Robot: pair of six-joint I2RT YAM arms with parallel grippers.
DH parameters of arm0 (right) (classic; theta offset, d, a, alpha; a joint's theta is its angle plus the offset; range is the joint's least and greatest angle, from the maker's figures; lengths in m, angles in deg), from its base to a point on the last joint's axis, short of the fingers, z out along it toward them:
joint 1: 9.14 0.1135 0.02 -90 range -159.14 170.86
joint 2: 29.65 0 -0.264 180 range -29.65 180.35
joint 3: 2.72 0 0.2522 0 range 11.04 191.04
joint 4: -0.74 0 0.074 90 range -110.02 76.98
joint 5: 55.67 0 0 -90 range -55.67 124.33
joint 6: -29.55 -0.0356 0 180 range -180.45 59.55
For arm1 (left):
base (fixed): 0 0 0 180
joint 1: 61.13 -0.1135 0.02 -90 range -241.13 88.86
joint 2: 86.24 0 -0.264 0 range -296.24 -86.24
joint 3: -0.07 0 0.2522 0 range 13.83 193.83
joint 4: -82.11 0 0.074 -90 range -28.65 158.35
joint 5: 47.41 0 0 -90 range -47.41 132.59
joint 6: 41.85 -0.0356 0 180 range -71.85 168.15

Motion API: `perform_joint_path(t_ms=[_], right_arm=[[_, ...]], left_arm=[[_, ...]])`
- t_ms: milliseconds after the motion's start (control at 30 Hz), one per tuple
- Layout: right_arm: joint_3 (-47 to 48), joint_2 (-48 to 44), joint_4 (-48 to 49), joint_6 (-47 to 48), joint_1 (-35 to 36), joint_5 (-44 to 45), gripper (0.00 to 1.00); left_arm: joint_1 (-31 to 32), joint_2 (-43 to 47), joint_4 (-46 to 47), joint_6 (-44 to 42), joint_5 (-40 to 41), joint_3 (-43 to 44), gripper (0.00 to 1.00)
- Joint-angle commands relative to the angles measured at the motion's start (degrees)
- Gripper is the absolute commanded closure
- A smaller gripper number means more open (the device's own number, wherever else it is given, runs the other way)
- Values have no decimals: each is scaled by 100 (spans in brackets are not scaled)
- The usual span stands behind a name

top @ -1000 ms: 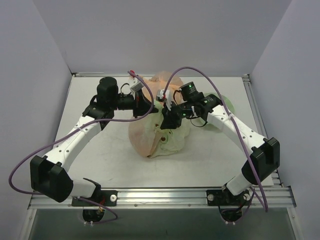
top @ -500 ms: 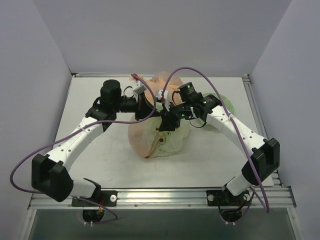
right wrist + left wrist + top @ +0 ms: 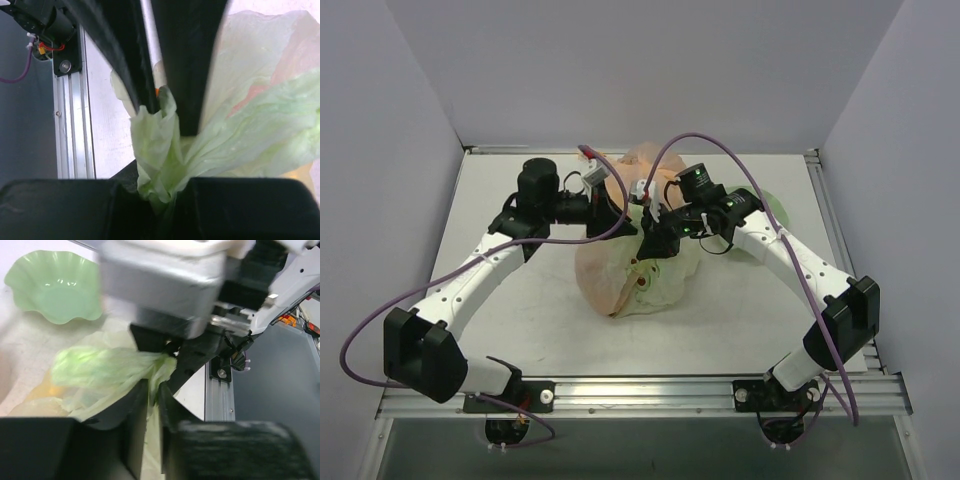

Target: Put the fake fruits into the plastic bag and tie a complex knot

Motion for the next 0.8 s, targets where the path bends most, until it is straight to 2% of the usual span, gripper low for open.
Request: perform_joint_path(t_ms=[0,67,100,133,167,233,267,300,333,400,433,567,700,733,767], right_arm=[[3,-178,46,286,-92,-405,100],[-6,-178,37,321,-127,-519,100],[-6,-169,46,338,-145,-537,100],[3,-178,46,339,-153,-546,100],[11,-152,37,339,-154,-581,100],[38,-125,46,347,-171,-694,100],[47,-117,46,347,-171,-721,100],[64,-108,46,356,-171,-730,100],[90,-99,37,347,-171,-748,100],[99,-81,37,365,-180,-765,100],[99,-73,46,365,-180,-774,100],[99,-108,37,400,-180,-818,100],[91,-73,37,418,-171,-827,100],[108,-64,28,418,-171,-844,100],[126,-20,28,400,-162,-845,100]], left_arm=[[-426,190,-162,71,-273,269,72],[-689,225,-285,45,-387,331,59],[-778,269,-356,45,-423,331,58],[-848,295,-365,45,-458,331,58],[-884,304,-478,2,-484,331,67],[-893,322,-497,-60,-572,314,68],[-867,322,-497,-52,-659,305,65],[-806,313,-488,-25,-721,296,53],[-770,313,-480,-8,-774,305,48],[-709,331,-479,-69,-784,278,38],[-647,348,-462,-86,-740,252,36],[-446,313,-462,-271,-599,173,36],[-111,164,-304,-377,-555,243,39],[-41,146,-251,-368,-555,269,42],[47,94,-146,-350,-537,278,53]])
